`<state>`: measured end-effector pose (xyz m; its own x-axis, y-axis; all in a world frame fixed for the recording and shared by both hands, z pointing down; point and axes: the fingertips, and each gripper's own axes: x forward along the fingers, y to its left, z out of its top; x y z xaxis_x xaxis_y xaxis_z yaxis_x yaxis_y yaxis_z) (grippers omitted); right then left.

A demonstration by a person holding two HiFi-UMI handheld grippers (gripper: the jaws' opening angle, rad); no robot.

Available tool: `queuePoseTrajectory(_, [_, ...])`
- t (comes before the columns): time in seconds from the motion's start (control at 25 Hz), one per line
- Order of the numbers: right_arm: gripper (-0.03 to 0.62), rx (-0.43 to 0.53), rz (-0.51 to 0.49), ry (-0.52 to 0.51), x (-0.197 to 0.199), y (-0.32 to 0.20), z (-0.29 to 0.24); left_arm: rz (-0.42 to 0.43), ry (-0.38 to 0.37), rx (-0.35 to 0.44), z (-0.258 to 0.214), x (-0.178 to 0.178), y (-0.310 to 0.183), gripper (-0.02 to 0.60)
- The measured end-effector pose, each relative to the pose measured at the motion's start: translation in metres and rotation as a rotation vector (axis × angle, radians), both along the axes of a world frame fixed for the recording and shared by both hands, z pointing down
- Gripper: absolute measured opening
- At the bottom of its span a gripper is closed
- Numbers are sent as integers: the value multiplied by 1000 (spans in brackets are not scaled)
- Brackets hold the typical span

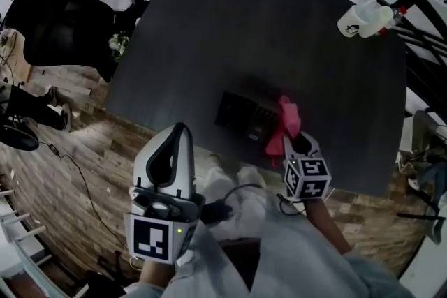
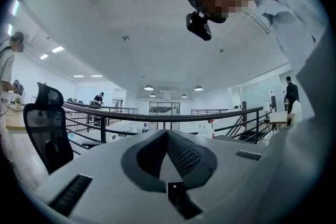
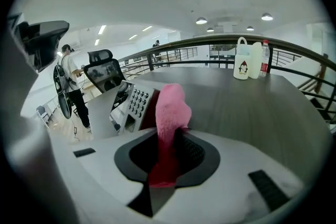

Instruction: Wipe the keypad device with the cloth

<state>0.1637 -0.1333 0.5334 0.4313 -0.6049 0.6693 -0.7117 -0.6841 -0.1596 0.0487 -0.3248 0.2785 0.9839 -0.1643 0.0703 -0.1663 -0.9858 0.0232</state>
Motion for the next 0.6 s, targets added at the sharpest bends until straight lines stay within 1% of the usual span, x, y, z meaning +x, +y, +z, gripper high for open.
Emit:
queuePoseTrajectory(0.12, [72, 9, -26, -15, -18, -1, -4, 36, 5, -4, 1, 4, 1, 3])
queuePoseTrajectory(0.24, [72, 10, -34, 21, -23, 0, -22, 72, 16, -4, -2, 9, 2, 3])
queuePoseTrajectory(0.36, [72, 31, -7, 77, -20, 3, -47, 101, 33, -6, -6, 14, 1, 3])
queuePoseTrajectory(0.6, [72, 105, 67, 225, -6, 2, -107, 141, 61, -3, -12, 17, 1, 3])
